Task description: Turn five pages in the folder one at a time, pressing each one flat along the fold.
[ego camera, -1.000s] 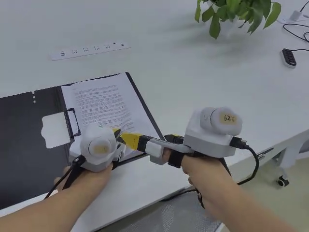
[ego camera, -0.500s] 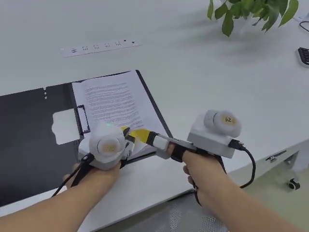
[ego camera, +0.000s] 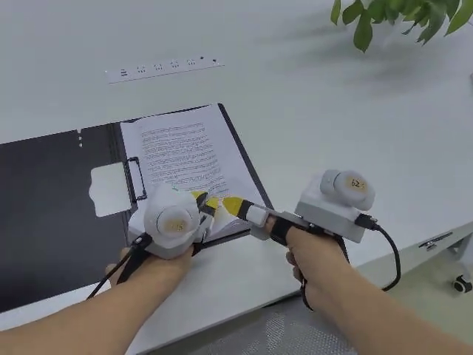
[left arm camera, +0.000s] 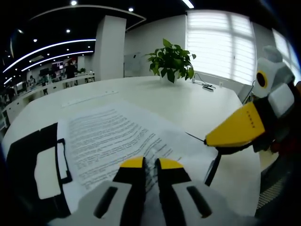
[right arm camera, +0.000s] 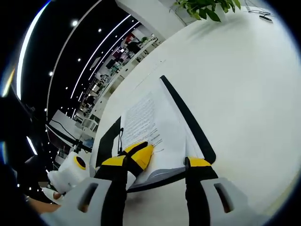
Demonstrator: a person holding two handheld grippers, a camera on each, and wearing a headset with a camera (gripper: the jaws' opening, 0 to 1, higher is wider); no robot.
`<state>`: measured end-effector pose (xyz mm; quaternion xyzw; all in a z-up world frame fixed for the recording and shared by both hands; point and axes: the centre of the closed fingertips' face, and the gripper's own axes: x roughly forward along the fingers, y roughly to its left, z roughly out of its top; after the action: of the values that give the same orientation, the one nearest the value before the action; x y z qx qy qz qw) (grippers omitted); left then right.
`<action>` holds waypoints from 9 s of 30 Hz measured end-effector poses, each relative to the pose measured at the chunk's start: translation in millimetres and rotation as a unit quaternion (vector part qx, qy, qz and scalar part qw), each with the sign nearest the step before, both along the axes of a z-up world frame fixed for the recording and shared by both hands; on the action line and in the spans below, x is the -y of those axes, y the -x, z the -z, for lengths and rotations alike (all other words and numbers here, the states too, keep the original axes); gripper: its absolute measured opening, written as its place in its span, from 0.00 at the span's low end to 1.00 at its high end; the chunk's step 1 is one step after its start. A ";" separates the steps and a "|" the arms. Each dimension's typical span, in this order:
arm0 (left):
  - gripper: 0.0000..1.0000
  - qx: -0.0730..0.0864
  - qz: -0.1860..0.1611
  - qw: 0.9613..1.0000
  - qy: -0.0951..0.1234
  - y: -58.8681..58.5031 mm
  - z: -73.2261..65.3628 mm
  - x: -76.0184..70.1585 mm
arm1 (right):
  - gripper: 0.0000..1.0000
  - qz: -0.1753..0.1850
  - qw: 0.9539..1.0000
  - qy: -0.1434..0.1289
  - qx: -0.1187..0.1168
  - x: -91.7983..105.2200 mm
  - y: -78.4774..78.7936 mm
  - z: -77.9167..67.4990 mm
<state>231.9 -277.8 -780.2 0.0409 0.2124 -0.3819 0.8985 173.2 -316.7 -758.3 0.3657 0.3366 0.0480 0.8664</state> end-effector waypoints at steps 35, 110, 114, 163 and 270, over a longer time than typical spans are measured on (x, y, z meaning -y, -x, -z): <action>0.13 -0.071 -0.026 0.997 0.027 6.3 -4.6 -4.3 | 0.00 0.116 0.988 -0.094 -0.029 13.9 9.0 8.1; 0.32 0.030 -0.171 0.983 0.066 25.4 -92.7 -296.9 | 0.00 -0.242 0.970 0.004 -0.013 -306.3 -5.9 9.5; 0.31 0.012 -0.166 0.984 0.058 26.0 -81.6 -291.7 | 0.00 -0.243 0.970 0.002 -0.022 -306.2 -4.7 16.2; 0.23 -0.033 -0.199 0.977 -0.061 32.0 7.6 -250.1 | 0.00 -0.112 0.990 0.030 0.081 -142.8 -95.3 -13.0; 0.23 -0.010 -0.207 0.977 -0.042 26.3 14.0 -247.9 | 0.00 -0.199 0.969 0.075 0.129 -157.5 -154.1 1.9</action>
<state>205.6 -29.8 -794.2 0.0303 0.2412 -0.1782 0.9535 327.3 -159.2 -760.2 0.2157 0.2908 0.2404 0.9006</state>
